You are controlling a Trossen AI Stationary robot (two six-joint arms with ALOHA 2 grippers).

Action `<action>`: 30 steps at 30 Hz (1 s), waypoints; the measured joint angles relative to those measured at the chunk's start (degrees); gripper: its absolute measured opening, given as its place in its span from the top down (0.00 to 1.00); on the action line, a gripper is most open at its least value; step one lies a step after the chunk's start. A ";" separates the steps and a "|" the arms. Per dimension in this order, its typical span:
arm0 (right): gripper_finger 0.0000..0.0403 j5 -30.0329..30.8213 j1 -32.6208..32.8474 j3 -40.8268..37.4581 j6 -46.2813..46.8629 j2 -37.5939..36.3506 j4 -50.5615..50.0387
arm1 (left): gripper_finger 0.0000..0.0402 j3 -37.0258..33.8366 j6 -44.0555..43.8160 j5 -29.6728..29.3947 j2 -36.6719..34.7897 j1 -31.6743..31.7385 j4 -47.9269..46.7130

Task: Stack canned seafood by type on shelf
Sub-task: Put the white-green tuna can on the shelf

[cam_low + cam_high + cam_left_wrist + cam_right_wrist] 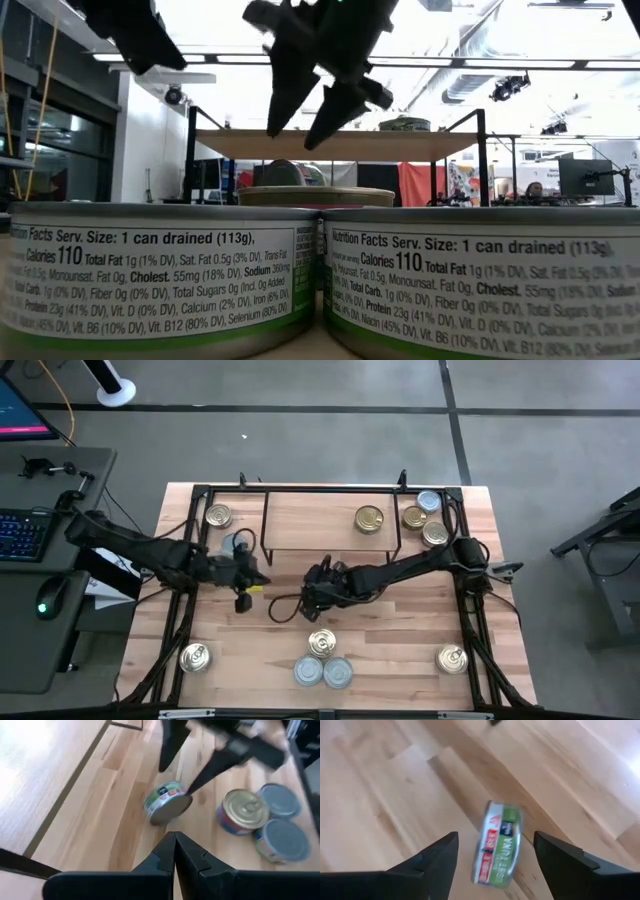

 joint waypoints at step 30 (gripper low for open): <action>0.70 -12.29 -0.75 -0.74 1.04 1.02 -1.60 | 1.00 0.00 -0.24 2.27 -2.31 0.02 5.48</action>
